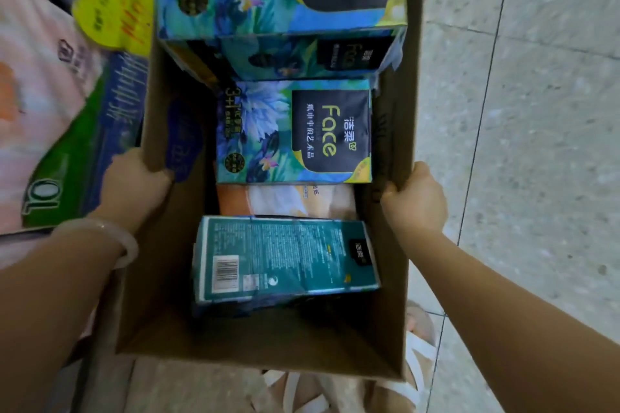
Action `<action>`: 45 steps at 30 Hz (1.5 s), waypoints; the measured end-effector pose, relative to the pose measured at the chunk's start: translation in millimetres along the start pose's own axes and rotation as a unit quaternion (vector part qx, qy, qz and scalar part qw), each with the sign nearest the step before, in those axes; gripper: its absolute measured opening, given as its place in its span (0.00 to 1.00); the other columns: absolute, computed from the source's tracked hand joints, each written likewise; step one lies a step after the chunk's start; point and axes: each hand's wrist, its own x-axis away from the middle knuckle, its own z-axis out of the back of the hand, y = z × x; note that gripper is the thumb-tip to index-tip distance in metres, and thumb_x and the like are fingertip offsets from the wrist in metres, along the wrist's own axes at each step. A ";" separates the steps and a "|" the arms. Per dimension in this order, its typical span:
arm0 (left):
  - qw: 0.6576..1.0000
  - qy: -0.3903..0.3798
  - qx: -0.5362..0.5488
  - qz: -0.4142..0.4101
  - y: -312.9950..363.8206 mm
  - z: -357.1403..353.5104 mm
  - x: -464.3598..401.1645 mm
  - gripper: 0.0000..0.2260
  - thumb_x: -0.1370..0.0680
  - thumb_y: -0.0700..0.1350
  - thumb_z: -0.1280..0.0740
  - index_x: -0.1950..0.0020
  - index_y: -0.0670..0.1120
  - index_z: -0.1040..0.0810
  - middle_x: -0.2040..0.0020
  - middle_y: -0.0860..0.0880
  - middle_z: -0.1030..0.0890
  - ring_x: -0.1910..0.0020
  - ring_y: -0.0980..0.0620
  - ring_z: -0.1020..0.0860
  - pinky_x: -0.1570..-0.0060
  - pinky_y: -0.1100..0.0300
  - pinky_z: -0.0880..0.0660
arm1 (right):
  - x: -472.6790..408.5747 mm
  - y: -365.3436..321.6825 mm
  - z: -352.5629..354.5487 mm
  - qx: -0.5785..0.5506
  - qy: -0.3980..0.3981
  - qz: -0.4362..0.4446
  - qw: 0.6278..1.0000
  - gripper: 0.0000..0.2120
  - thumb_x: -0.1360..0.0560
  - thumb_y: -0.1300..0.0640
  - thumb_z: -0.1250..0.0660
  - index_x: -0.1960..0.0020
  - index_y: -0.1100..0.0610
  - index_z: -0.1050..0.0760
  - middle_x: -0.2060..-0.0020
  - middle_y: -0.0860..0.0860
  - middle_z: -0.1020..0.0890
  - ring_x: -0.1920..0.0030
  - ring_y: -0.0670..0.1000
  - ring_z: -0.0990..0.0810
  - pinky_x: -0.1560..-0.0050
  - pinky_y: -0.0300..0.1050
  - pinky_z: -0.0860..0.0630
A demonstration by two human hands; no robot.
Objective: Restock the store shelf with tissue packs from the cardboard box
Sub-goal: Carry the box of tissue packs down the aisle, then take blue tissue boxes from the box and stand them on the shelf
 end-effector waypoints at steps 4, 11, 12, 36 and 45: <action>0.992 -0.044 0.076 0.086 51.7 40.5 56.6 0.43 0.26 0.48 0.30 0.22 0.44 0.55 0.26 0.35 0.40 0.29 0.34 0.38 0.31 0.42 0.37 | 15.8 -9.2 32.1 -0.030 -0.095 0.004 0.995 0.40 0.27 0.54 0.30 0.24 0.58 0.50 0.32 0.60 0.30 0.33 0.61 0.29 0.40 0.52 0.30; 0.976 -0.097 0.163 0.103 78.0 107.1 156.2 0.33 0.27 0.44 0.30 0.25 0.43 0.41 0.28 0.38 0.33 0.31 0.38 0.33 0.32 0.44 0.35 | 85.3 -38.2 125.2 0.114 -0.168 0.030 0.979 0.33 0.24 0.52 0.35 0.25 0.58 0.47 0.29 0.57 0.35 0.32 0.56 0.31 0.36 0.48 0.32; 0.969 -0.106 0.184 0.125 83.0 121.3 170.3 0.31 0.26 0.42 0.31 0.25 0.42 0.39 0.29 0.38 0.32 0.31 0.39 0.31 0.32 0.46 0.34 | 95.0 -44.9 137.2 0.132 -0.177 0.028 0.975 0.32 0.23 0.52 0.36 0.25 0.58 0.47 0.28 0.56 0.35 0.31 0.55 0.31 0.35 0.46 0.32; 0.971 -0.131 0.174 0.098 240.1 248.2 172.6 0.08 0.25 0.44 0.31 0.60 0.54 0.27 0.59 0.51 0.22 0.55 0.51 0.22 0.60 0.67 0.31 | -6.2 -157.5 260.4 -0.039 -0.323 -0.023 0.945 0.33 0.27 0.46 0.32 0.29 0.61 0.38 0.32 0.58 0.30 0.37 0.56 0.26 0.39 0.46 0.28; 0.987 -0.137 0.085 -0.017 311.5 227.2 61.1 0.40 0.29 0.63 0.34 0.23 0.51 0.47 0.21 0.49 0.52 0.22 0.48 0.51 0.26 0.49 0.47 | -21.5 -171.1 181.6 -0.245 -0.401 -0.208 0.858 0.31 0.32 0.45 0.27 0.38 0.60 0.34 0.46 0.54 0.25 0.41 0.56 0.25 0.34 0.52 0.30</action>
